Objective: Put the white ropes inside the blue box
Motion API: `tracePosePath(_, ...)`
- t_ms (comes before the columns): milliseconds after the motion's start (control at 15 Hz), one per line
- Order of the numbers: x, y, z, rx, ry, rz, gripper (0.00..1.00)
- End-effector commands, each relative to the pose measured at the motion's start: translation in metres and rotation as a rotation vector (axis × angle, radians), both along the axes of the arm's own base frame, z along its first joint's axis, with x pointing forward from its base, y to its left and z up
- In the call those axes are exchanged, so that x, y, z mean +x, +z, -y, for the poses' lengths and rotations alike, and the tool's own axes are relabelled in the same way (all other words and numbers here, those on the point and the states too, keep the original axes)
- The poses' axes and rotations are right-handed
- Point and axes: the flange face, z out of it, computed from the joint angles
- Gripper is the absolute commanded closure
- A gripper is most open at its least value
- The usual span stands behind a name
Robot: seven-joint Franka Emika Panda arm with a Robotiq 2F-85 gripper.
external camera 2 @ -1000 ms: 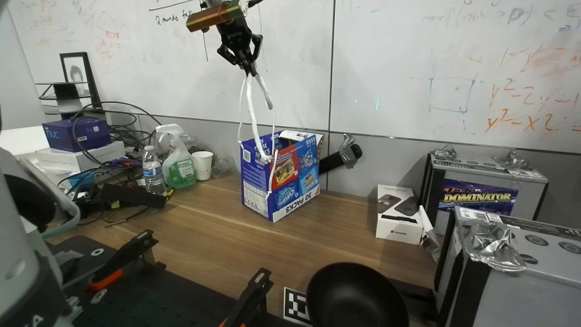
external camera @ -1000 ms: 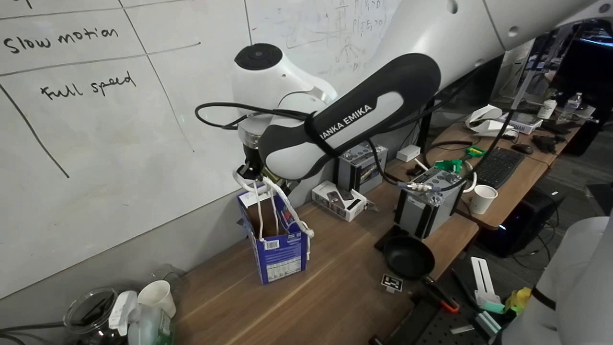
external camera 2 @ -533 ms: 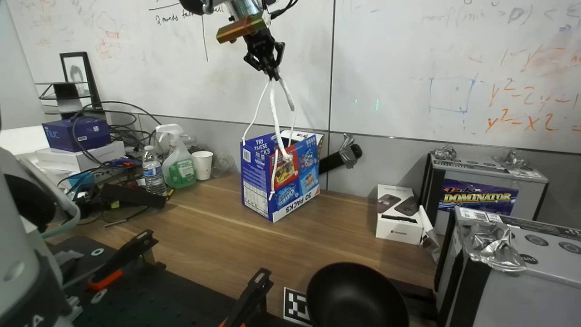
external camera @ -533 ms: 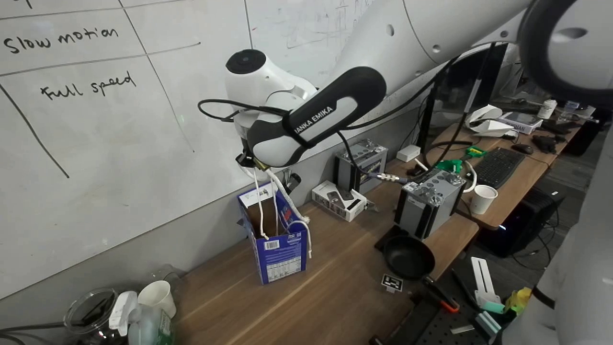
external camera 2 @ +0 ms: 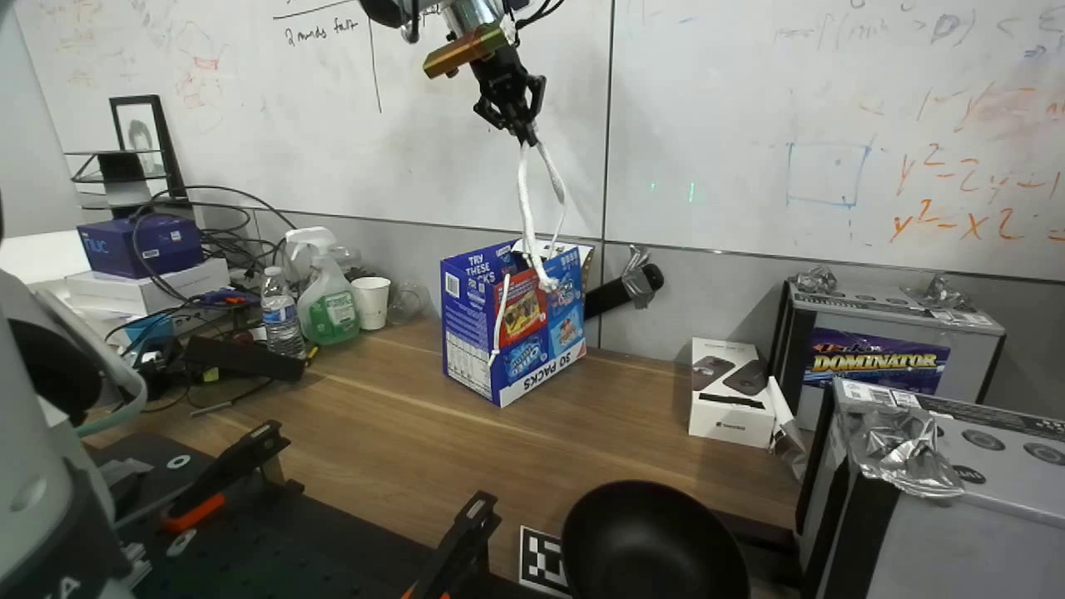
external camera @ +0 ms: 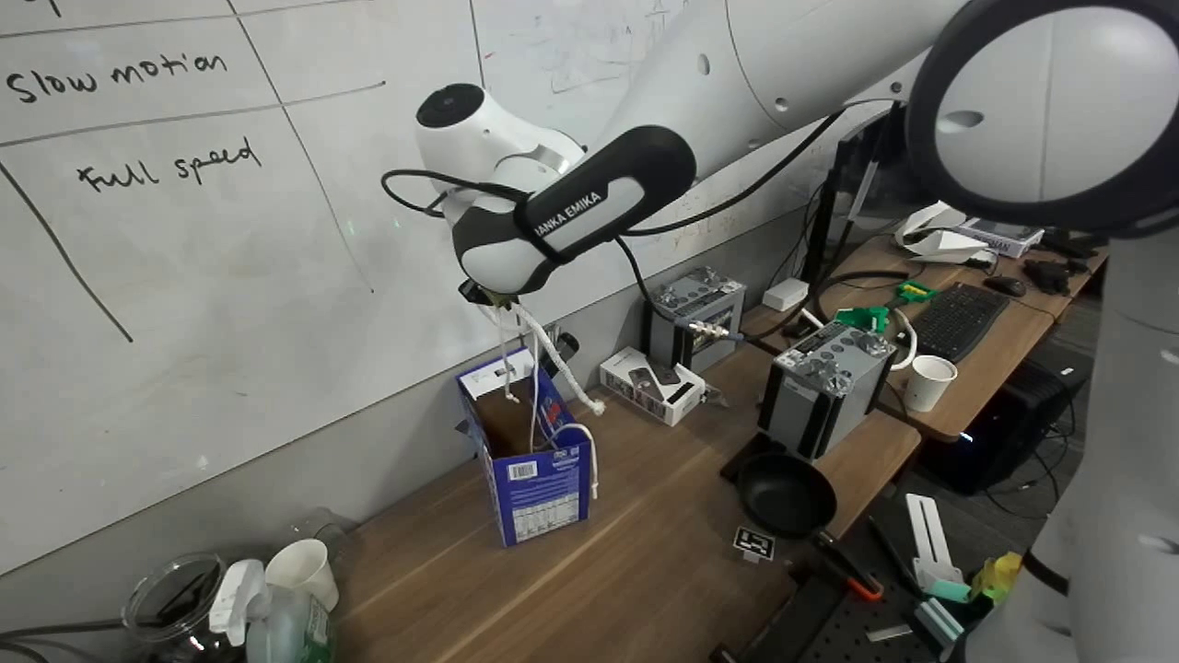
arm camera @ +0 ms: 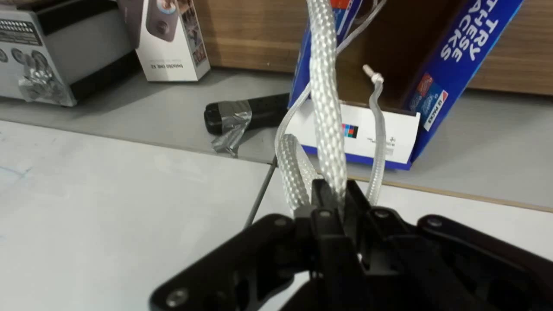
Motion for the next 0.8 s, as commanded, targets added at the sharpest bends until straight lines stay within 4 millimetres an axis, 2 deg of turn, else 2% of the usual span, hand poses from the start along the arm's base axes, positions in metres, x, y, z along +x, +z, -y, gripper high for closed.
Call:
tracePosePath(0, 0.003, 0.020, -0.016, -0.003, -0.060, -0.118, 0.92)
tracePosePath(200, 0.004, 0.031, -0.029, 0.038, -0.097, -0.187, 0.92)
tracePosePath(467, 0.018, 0.044, -0.038, 0.069, -0.080, -0.107, 0.92)
tracePosePath(733, 0.033, 0.035, -0.037, 0.088, -0.081, -0.094, 0.92)
